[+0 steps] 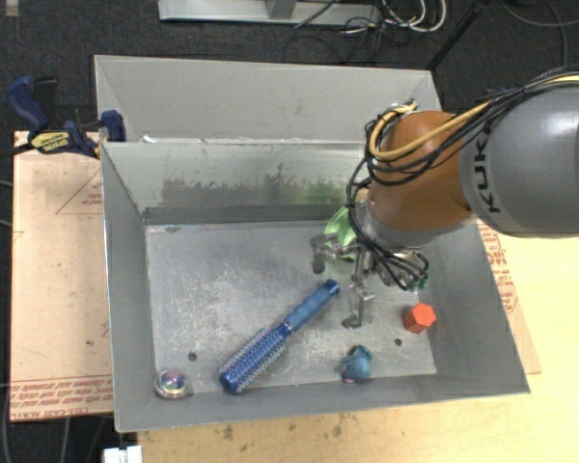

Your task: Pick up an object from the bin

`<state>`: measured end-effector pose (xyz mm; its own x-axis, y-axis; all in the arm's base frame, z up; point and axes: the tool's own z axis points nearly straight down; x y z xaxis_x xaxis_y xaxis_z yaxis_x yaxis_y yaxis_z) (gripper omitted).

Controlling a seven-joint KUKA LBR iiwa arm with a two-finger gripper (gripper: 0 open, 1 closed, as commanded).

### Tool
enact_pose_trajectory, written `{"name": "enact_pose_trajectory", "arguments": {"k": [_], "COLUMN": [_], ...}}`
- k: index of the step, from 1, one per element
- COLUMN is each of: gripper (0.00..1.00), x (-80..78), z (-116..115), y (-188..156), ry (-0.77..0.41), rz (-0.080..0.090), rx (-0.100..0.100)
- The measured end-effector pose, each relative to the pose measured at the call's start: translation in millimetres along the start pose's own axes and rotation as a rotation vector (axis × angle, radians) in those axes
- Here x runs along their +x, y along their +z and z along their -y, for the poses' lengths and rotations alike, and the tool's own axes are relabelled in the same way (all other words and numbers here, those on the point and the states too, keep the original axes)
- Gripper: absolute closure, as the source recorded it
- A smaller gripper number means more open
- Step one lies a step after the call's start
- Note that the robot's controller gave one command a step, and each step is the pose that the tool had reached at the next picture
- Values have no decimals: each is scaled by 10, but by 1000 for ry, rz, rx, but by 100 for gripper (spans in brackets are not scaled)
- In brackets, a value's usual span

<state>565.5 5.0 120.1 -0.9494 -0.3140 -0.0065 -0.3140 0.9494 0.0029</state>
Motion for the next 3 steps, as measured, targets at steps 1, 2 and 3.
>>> {"name": "enact_pose_trajectory", "arguments": {"k": [1, 2, 3], "gripper": [0, 100, 100], "x": [-16, -24, 142], "z": [-427, -411, -457], "y": [516, 498, -898], "ry": [-369, -368, -391], "rz": [-8, -5, 2], "rx": [-2, 1, 5]}}
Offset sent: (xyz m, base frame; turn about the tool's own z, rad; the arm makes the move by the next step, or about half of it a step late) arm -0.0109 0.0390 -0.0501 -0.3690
